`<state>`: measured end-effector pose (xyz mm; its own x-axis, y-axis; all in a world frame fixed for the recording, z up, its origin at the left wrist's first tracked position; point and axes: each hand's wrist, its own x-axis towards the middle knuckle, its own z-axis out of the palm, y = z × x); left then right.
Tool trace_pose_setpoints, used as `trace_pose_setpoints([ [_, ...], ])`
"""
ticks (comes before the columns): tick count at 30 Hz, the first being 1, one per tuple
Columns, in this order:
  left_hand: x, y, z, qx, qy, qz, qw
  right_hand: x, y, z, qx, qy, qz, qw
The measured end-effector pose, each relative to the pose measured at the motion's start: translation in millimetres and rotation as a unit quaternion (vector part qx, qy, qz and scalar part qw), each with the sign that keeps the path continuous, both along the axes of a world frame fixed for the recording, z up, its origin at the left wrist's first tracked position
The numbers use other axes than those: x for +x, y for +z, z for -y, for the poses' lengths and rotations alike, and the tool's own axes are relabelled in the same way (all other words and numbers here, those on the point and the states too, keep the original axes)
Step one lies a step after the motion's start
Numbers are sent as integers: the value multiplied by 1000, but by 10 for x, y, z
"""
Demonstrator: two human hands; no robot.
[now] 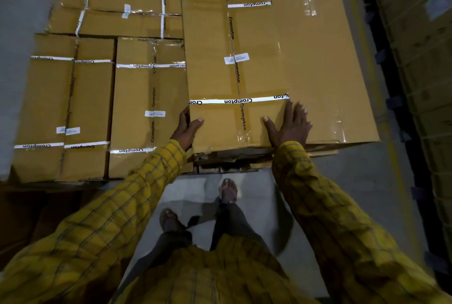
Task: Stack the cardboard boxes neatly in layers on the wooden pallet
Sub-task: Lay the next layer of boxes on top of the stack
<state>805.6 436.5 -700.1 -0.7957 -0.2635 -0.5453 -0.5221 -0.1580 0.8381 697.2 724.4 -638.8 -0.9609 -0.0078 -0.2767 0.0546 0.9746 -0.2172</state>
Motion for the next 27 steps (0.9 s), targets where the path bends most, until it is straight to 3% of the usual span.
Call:
trace_pose_setpoints([
  [12, 79, 531, -29, -174, -57, 11, 983, 41, -20, 239, 59, 51, -26, 997],
  [16, 335, 766, 99, -209, 3, -34, 977, 48, 156, 764, -38, 161, -24, 986],
  [21, 1106, 1017, 594, -229, 138, -86, 960, 279, 427, 1875, -265, 326, 33, 907],
  [27, 2469, 1283, 1113, -310, 285, -130, 898, 1139, 709, 3554, -312, 465, 161, 813],
])
